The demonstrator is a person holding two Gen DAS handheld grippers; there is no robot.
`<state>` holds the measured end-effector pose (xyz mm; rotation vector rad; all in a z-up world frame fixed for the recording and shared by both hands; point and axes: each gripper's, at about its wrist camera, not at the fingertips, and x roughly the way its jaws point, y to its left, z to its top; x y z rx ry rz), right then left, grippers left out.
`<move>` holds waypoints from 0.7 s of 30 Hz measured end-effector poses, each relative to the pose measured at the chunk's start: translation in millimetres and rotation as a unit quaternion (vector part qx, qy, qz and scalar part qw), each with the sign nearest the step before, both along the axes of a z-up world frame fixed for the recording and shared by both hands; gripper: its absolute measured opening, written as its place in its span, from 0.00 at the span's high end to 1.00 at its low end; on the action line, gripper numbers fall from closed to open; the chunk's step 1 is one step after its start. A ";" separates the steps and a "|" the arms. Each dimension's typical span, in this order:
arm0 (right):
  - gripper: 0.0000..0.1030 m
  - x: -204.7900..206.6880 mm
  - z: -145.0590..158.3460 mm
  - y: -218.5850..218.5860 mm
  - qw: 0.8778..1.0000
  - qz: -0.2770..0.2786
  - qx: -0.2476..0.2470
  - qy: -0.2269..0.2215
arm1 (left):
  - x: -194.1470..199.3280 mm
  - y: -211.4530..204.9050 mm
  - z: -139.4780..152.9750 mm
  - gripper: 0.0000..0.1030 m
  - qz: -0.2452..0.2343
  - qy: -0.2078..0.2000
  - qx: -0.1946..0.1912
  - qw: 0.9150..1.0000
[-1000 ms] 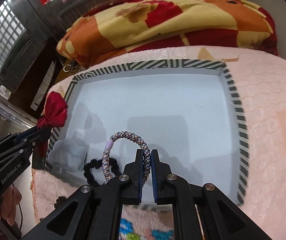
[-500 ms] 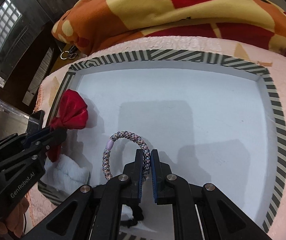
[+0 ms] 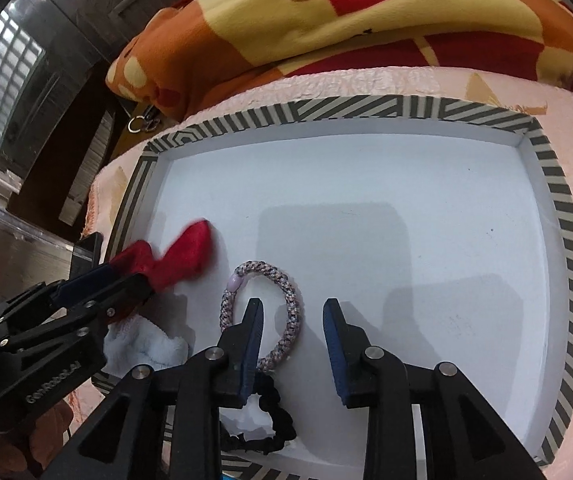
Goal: Organize jewelry
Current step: 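Carry the bow and hair tie into the tray and release both, then withdraw both grippers from the tray toward the remaining jewelry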
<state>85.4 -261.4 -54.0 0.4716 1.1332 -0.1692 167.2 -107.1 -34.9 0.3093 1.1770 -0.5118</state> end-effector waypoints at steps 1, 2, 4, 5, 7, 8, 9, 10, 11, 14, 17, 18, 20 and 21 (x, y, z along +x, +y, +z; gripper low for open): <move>0.72 -2.2 2.7 -0.3 1.000 -0.003 -0.001 0.000 | 0.0 1.3 1.7 0.56 0.002 -0.001 -0.001 1.000; 0.72 -5.6 7.4 -0.2 1.000 -0.006 0.000 -0.003 | -1.7 3.4 5.3 0.56 0.003 -0.002 -0.002 1.000; 0.72 -15.2 19.3 2.0 1.000 -0.005 0.004 -0.019 | -7.6 6.6 14.3 0.55 0.004 -0.011 -0.003 1.000; 0.71 -21.6 25.4 4.8 1.000 -0.006 -0.005 -0.024 | -9.2 7.8 17.5 0.55 0.004 -0.016 -0.004 1.000; 0.64 -28.4 29.7 10.1 1.000 -0.004 -0.015 -0.024 | -16.3 11.8 25.6 0.54 0.005 -0.028 -0.006 1.000; 0.64 -33.8 31.9 13.8 1.000 -0.002 -0.017 -0.023 | -21.0 14.2 29.5 0.54 0.008 -0.032 -0.009 0.999; 0.64 -38.3 34.0 17.0 1.000 0.000 -0.017 -0.024 | -24.5 16.3 31.3 0.54 0.009 -0.034 -0.010 0.999; 0.64 -43.6 36.0 16.6 1.000 0.000 -0.016 -0.026 | -28.4 17.3 32.8 0.54 0.011 -0.036 -0.009 0.999; 0.64 -50.1 39.3 18.5 0.999 -0.001 -0.014 -0.029 | -34.6 19.4 34.3 0.54 0.013 -0.039 -0.006 0.999; 0.63 -71.9 48.6 20.0 0.999 -0.003 -0.012 -0.038 | -51.3 25.6 39.0 0.54 0.016 -0.040 -0.008 0.999; 0.62 -89.5 52.9 26.2 0.999 -0.004 -0.016 -0.041 | -69.6 30.2 44.6 0.54 0.015 -0.049 -0.007 0.999; 0.61 -94.2 54.0 29.0 0.999 -0.005 -0.013 -0.042 | -75.2 31.1 46.1 0.54 0.014 -0.050 -0.008 0.999; 0.60 -105.0 55.7 33.2 0.999 -0.002 -0.010 -0.047 | -86.3 33.0 48.6 0.54 0.013 -0.052 -0.010 0.999; 0.60 -108.2 56.4 36.0 0.999 0.000 -0.010 -0.048 | -91.1 34.4 49.5 0.54 0.015 -0.052 -0.010 0.998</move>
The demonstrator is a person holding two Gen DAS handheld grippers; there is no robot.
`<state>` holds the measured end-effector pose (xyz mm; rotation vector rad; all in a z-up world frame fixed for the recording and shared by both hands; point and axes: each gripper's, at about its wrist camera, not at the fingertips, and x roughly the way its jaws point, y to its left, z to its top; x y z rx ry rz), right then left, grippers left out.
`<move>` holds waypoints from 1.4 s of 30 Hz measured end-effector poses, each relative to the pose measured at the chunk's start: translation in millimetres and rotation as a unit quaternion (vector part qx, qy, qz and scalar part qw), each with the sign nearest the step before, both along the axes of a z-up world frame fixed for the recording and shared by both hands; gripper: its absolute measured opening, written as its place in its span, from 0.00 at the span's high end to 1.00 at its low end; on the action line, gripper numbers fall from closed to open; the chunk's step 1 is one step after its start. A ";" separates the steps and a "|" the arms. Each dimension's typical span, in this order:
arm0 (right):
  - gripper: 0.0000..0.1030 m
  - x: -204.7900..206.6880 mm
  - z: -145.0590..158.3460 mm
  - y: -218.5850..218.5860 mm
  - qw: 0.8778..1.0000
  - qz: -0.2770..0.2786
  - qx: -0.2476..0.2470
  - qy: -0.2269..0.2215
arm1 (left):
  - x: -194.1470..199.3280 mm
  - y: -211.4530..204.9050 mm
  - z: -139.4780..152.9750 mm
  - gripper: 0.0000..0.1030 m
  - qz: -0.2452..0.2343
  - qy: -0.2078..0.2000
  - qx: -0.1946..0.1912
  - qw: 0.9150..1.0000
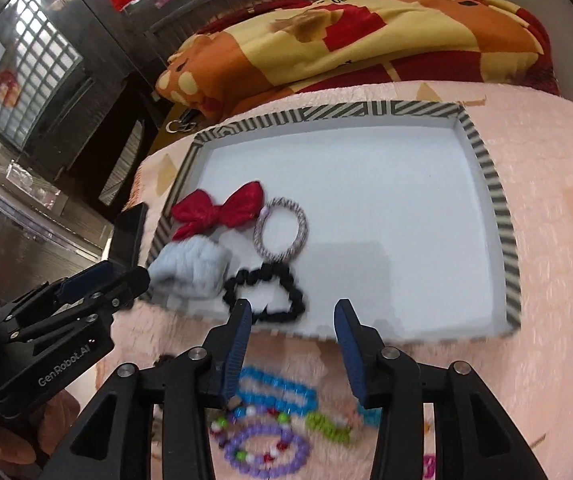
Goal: Organize jewelry
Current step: 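Withdraw both grippers from the tray toward the remaining jewelry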
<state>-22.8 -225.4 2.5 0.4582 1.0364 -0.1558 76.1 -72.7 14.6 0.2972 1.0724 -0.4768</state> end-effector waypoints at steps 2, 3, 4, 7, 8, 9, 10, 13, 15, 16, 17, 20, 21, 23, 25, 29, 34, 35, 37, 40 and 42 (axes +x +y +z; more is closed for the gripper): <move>0.60 -7.3 0.7 5.8 1.000 0.006 0.001 -0.002 | -10.6 4.0 1.0 0.54 0.004 -0.001 -0.002 1.000; 0.60 -12.2 1.4 8.9 1.000 0.010 0.002 -0.002 | -14.6 5.4 1.0 0.54 0.007 -0.001 -0.001 1.000; 0.60 -15.7 1.7 11.1 1.000 0.013 0.001 -0.002 | -19.0 7.3 1.4 0.54 0.009 -0.002 0.000 1.000; 0.60 -32.8 2.1 18.4 1.000 0.025 -0.005 0.003 | -33.2 11.7 3.0 0.54 0.017 -0.006 0.002 1.000; 0.60 -37.5 1.8 19.3 1.000 0.028 -0.005 0.005 | -37.4 12.9 3.4 0.54 0.019 -0.007 0.002 1.000; 0.60 -44.3 1.7 20.2 0.999 0.032 -0.003 0.006 | -42.0 14.1 3.7 0.54 0.022 -0.006 0.003 1.000; 0.60 -49.9 1.5 20.8 0.999 0.035 -0.001 0.007 | -46.7 15.2 3.6 0.54 0.025 -0.004 0.002 1.000; 0.60 -68.8 -1.0 21.2 0.999 0.043 -0.002 0.017 | -63.3 16.7 3.3 0.54 0.029 -0.003 0.003 1.000; 0.60 -84.4 -4.1 19.0 0.999 0.045 -0.003 0.026 | -75.4 16.3 2.2 0.54 0.030 -0.003 0.005 1.000; 0.60 -89.9 -5.2 17.7 0.999 0.045 -0.003 0.029 | -80.6 16.4 1.4 0.54 0.031 -0.002 0.004 1.000; 0.60 -97.7 -7.0 15.9 0.999 0.043 -0.001 0.033 | -85.8 16.6 0.3 0.54 0.032 0.000 0.004 0.999; 0.60 -120.1 -12.8 4.9 0.999 0.031 -0.003 0.045 | -100.2 15.3 -3.3 0.54 0.035 0.004 0.004 0.999; 0.60 -126.7 -14.3 -0.2 0.998 0.025 -0.004 0.049 | -103.3 14.2 -4.1 0.54 0.036 0.005 0.005 0.999; 0.60 -138.3 -15.7 -13.1 0.998 0.011 -0.007 0.058 | -111.8 11.3 -6.6 0.54 0.036 0.009 0.006 0.999; 0.60 -144.3 -14.5 -26.9 0.998 -0.004 -0.006 0.061 | -118.1 9.9 -7.5 0.54 0.035 0.009 0.005 0.999; 0.60 -142.4 0.8 -49.4 0.997 -0.020 -0.028 0.063 | -130.4 9.9 -5.8 0.54 0.033 0.008 0.002 0.999; 0.57 -136.1 24.2 -43.2 0.999 -0.012 -0.036 0.027 | -136.5 15.7 1.9 0.54 0.038 0.000 -0.004 0.999; 0.57 -134.9 26.1 -37.4 0.999 -0.006 -0.037 0.020 | -137.4 17.4 3.2 0.54 0.039 -0.002 -0.005 0.999; 0.56 -132.9 26.8 -26.8 0.999 0.003 -0.038 0.014 | -138.8 20.5 5.2 0.54 0.039 -0.004 -0.004 0.999; 0.55 -131.0 21.6 -12.9 0.999 0.017 -0.035 0.014 | -140.6 24.4 8.0 0.54 0.039 -0.012 -0.002 0.999; 0.55 -128.5 16.5 -5.3 0.999 0.024 -0.031 0.019 | -140.4 27.9 9.0 0.54 0.041 -0.014 -0.002 0.999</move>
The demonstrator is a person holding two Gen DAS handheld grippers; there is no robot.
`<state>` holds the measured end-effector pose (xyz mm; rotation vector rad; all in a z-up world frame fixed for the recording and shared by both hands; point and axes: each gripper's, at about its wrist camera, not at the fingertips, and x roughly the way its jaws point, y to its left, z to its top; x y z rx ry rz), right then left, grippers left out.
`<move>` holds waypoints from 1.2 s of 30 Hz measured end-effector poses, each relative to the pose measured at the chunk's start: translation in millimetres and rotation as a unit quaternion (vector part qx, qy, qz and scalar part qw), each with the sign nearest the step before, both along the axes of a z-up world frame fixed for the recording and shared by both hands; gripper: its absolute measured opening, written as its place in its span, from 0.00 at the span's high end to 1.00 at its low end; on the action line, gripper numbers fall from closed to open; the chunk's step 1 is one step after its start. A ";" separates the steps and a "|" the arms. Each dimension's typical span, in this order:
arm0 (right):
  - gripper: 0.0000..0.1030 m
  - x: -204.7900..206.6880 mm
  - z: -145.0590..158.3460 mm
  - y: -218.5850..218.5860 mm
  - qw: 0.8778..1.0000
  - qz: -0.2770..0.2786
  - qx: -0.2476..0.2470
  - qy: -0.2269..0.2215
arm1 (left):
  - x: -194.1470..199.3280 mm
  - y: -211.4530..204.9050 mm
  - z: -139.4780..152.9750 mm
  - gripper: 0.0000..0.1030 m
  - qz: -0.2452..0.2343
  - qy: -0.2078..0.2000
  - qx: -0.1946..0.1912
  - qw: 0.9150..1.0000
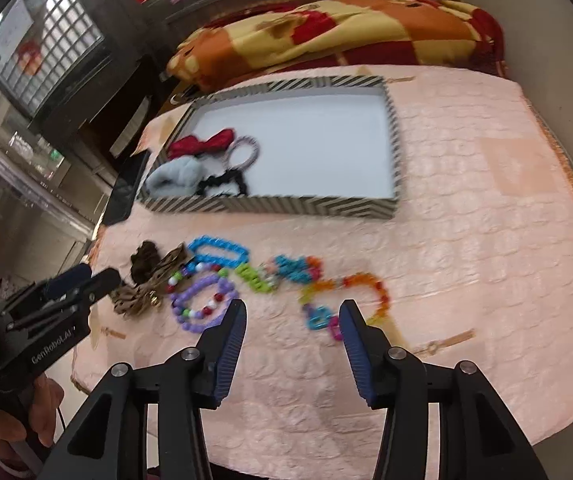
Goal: Organize jewelry
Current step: 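Withdraw both grippers from the tray toward the remaining jewelry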
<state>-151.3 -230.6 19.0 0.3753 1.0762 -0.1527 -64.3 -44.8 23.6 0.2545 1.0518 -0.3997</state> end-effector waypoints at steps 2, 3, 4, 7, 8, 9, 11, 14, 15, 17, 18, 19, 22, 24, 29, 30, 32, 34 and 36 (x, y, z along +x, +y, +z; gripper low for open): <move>0.54 1.1 -4.5 3.7 1.000 0.000 0.004 0.006 | 0.2 3.4 0.3 0.54 0.003 -0.002 0.001 1.000; 0.53 2.2 -6.7 4.6 1.000 -0.001 0.009 0.010 | 0.1 5.2 0.5 0.54 0.004 -0.004 0.003 1.000; 0.52 2.6 -8.0 5.0 1.000 -0.003 0.014 0.011 | 0.3 7.5 0.4 0.54 0.006 -0.005 0.004 1.000; 0.51 3.9 -8.0 6.7 1.000 -0.001 0.019 0.007 | 1.1 13.5 -0.7 0.54 0.012 -0.006 0.006 1.000; 0.51 4.4 -7.8 7.8 1.000 0.001 0.016 0.007 | 2.1 16.2 -1.7 0.54 0.016 -0.005 0.006 1.000; 0.50 5.4 -7.8 9.7 1.000 0.004 0.013 0.006 | 3.0 18.2 -2.8 0.54 0.019 -0.003 0.007 1.000; 0.50 7.0 -8.3 12.8 1.000 0.008 0.010 0.005 | 4.3 21.1 -5.0 0.54 0.024 0.001 0.007 1.000; 0.50 8.0 -8.2 18.8 1.000 0.016 0.000 -0.007 | 4.2 24.2 -7.6 0.54 0.028 0.002 0.011 1.000; 0.50 8.3 -8.2 21.4 1.000 0.019 -0.007 -0.008 | 4.3 25.2 -8.4 0.54 0.029 0.003 0.012 1.000; 0.50 9.3 -8.7 24.7 1.000 0.024 -0.013 -0.008 | 4.9 26.9 -9.7 0.54 0.032 0.006 0.011 0.999; 0.50 9.9 -9.1 26.5 1.000 0.026 -0.014 -0.008 | 4.9 27.8 -9.9 0.54 0.034 0.007 0.011 0.999; 0.50 10.1 -9.2 27.3 1.000 0.025 -0.015 -0.009 | 4.6 28.3 -10.2 0.54 0.034 0.007 0.011 0.999; 0.50 10.8 -9.8 27.2 1.000 0.021 -0.014 -0.007 | 4.5 28.7 -10.7 0.54 0.035 0.006 0.011 0.999; 0.50 10.8 -10.8 26.9 1.000 0.017 -0.010 -0.006 | 3.8 29.4 -10.7 0.54 0.035 0.006 0.011 0.999; 0.38 8.7 -9.0 27.7 1.000 0.011 -0.016 -0.014 | 3.1 32.1 -11.7 0.54 0.037 0.006 0.010 0.999; 0.35 8.2 -8.1 28.5 1.000 0.012 -0.016 -0.018 | 2.8 33.0 -11.9 0.54 0.037 0.007 0.010 0.999; 0.35 8.1 -7.1 30.5 0.999 0.017 -0.017 -0.022 | 2.1 34.0 -12.8 0.54 0.039 0.007 0.011 0.999; 0.35 9.1 -8.1 32.0 0.999 0.021 -0.018 -0.016 | 2.2 34.3 -13.5 0.54 0.039 0.009 0.011 0.999; 0.35 9.2 -9.3 32.9 0.999 0.023 -0.019 -0.013 | 2.3 34.6 -15.1 0.54 0.040 0.013 0.011 0.999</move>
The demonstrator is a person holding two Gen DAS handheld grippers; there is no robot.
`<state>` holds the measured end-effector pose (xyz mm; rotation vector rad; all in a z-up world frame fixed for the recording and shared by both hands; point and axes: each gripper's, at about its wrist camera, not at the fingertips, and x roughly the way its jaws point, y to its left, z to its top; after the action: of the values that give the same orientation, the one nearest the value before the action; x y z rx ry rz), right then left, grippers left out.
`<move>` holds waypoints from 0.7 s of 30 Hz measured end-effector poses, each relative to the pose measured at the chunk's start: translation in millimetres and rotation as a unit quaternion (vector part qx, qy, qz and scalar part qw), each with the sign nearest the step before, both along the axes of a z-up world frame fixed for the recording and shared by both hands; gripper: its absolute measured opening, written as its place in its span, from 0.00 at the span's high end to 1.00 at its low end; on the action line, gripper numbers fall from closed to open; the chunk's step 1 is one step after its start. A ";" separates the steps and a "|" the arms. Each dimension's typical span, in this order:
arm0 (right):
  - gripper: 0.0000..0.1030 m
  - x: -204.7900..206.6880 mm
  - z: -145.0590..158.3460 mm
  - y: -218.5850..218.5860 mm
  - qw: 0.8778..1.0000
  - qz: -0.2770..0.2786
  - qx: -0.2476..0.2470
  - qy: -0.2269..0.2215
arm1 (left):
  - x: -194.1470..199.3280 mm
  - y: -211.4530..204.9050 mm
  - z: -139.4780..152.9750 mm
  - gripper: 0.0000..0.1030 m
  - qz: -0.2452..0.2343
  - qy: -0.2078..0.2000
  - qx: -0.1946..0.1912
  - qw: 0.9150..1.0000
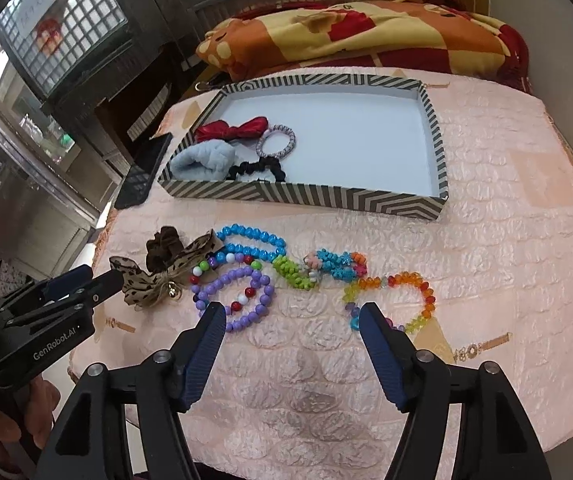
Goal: Organize jewelry
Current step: 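Withdraw both grippers from the tray toward the remaining jewelry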
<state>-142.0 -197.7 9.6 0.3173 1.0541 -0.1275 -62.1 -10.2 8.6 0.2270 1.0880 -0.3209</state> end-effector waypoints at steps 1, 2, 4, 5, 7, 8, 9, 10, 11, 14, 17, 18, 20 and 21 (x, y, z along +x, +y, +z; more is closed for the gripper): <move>0.35 0.0 -0.3 0.3 1.000 0.000 0.000 0.001 | -0.2 -0.1 0.0 0.54 0.000 0.001 0.000 1.000; 0.35 0.2 -0.8 0.6 1.000 -0.001 0.001 0.003 | -0.5 -0.2 -0.2 0.54 0.000 0.001 0.000 1.000; 0.35 0.3 -1.5 0.5 1.000 0.000 0.004 0.005 | -0.8 -0.4 0.1 0.54 0.000 0.000 0.000 1.000; 0.35 0.5 -1.8 0.7 1.000 0.000 0.004 0.006 | -1.1 -0.4 0.0 0.54 -0.001 0.000 0.000 1.000; 0.35 0.3 -1.9 1.7 1.000 0.002 0.004 0.007 | -1.3 -0.4 0.0 0.54 -0.002 0.001 -0.001 1.000; 0.35 0.3 -2.3 2.2 1.000 0.003 0.005 0.007 | -1.3 -0.2 -0.1 0.54 -0.002 0.001 0.000 1.000; 0.35 0.7 -2.9 2.6 1.000 0.005 0.006 0.009 | -1.1 0.2 -0.3 0.54 -0.001 0.001 0.000 1.000; 0.35 1.1 -3.1 3.2 1.000 0.006 0.006 0.010 | -1.0 0.6 -0.5 0.54 -0.001 0.002 -0.001 1.000; 0.35 1.7 -3.7 3.6 1.000 0.007 0.006 0.012 | -0.9 1.1 -0.6 0.54 -0.001 0.003 -0.001 1.000; 0.35 3.3 -4.6 6.0 1.000 0.011 0.003 0.015 | -1.0 2.3 -1.4 0.54 0.001 0.005 0.000 1.000; 0.35 4.0 -4.2 8.0 1.000 0.015 0.005 0.014 | -1.1 3.5 -1.8 0.54 0.002 0.005 0.001 1.000; 0.35 4.7 -4.1 9.0 1.000 0.018 0.004 0.015 | -1.4 3.7 -1.8 0.54 0.003 0.005 0.001 1.000; 0.35 6.2 -4.1 10.6 1.000 0.021 0.004 0.016 | -1.9 4.1 -1.8 0.54 0.002 0.005 0.002 1.000; 0.35 6.8 -4.2 11.3 1.000 0.022 0.004 0.017 | -2.1 4.1 -1.8 0.54 0.002 0.005 0.003 1.000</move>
<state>-135.2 -186.4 5.5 0.2996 1.0942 -0.0890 -64.1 -6.1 6.7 0.2290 1.0985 -0.3148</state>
